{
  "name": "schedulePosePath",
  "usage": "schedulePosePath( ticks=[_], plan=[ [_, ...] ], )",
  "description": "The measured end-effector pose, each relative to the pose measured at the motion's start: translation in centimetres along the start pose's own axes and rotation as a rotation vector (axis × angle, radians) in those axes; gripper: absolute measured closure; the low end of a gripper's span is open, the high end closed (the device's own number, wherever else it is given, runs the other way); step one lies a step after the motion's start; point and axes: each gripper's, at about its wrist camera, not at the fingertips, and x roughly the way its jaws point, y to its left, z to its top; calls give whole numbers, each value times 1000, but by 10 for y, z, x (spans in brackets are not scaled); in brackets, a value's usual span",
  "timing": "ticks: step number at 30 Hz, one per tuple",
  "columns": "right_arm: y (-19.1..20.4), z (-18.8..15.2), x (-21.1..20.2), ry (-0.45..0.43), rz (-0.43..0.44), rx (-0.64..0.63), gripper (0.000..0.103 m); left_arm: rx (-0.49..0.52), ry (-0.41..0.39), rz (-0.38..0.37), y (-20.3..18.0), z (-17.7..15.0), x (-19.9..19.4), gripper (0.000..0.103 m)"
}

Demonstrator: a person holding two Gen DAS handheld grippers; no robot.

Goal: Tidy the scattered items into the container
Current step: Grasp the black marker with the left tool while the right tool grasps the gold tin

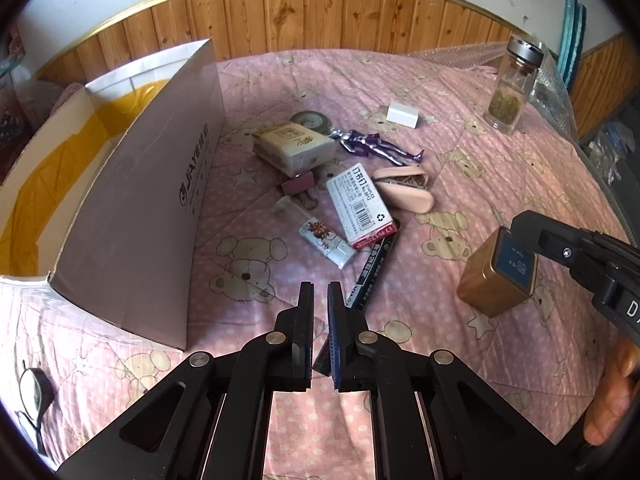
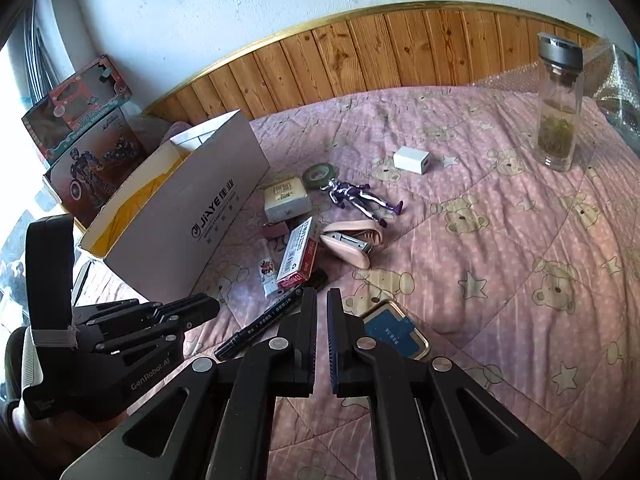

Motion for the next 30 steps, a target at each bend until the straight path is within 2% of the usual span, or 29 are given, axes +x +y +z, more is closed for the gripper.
schedulePosePath(
  ticks=[2,3,4,6,7,17,26,30],
  plan=[
    [2,2,-4,-12,-10,-7,93,-5,0,-2,-1,0,-2,81],
    [3,2,-6,-17,-16,-9,83,-7,-2,0,0,-1,-2,61],
    [3,3,-9,-23,-21,-10,68,-9,-7,-2,0,-1,-4,55],
    [3,3,-13,-34,-27,-3,50,-5,-7,2,-2,-2,-5,55],
    [2,3,-15,-39,-31,-1,45,-1,-7,5,-3,-3,-5,55],
    [-9,-8,-23,-18,-78,-2,32,-2,2,8,-5,-5,-1,52],
    [-30,-29,11,106,-124,-31,32,-13,78,-68,-13,0,28,50],
    [-36,-34,24,132,-121,-34,32,-57,78,-65,-10,4,40,51]
  ],
)
